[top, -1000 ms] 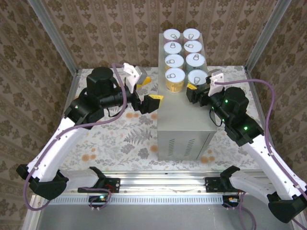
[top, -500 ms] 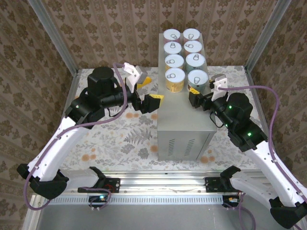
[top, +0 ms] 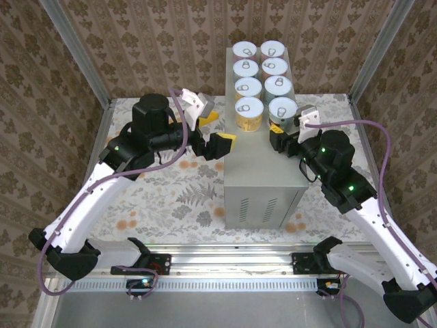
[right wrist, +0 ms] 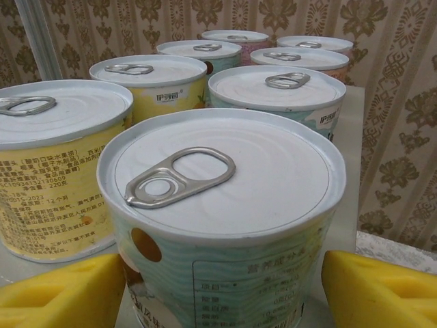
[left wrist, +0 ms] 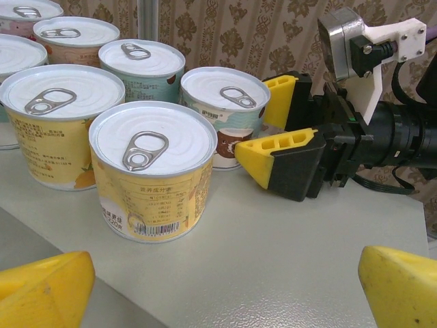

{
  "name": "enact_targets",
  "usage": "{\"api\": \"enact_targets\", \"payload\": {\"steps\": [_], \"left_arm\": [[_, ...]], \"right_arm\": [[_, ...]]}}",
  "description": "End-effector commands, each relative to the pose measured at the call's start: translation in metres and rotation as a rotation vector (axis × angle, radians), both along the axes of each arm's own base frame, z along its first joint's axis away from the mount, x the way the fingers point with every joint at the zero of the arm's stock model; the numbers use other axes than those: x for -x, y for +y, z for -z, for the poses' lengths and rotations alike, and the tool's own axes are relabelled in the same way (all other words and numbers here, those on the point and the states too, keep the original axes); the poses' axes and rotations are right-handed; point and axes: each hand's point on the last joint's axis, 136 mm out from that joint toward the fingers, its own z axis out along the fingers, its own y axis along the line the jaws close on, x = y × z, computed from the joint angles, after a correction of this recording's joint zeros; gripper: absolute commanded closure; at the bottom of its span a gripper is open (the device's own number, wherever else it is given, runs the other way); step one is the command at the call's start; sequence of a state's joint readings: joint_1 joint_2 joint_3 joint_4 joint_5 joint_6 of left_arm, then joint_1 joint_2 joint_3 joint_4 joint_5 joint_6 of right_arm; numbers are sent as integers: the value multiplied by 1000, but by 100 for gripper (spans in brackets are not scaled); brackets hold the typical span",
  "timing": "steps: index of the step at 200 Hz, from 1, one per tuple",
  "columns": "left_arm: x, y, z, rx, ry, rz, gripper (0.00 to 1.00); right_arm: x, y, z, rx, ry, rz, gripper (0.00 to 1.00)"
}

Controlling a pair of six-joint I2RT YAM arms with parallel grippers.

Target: Place and organize the canned foods onto the counter

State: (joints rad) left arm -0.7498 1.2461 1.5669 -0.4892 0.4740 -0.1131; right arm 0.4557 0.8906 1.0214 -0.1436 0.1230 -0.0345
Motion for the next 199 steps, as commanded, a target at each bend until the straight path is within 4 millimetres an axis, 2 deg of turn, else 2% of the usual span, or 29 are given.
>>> {"api": "enact_targets", "payload": {"steps": [1, 96, 199], "left_arm": [[2, 5, -13, 29, -5, -8, 0], [-1, 3, -9, 26, 0, -12, 0], [-3, 1, -8, 26, 7, -10, 0]], "right_arm": [[-2, -2, -6, 22, -15, 8, 24], [-7, 4, -6, 27, -12, -29, 27], [-5, 6, -3, 25, -8, -51, 28]]}}
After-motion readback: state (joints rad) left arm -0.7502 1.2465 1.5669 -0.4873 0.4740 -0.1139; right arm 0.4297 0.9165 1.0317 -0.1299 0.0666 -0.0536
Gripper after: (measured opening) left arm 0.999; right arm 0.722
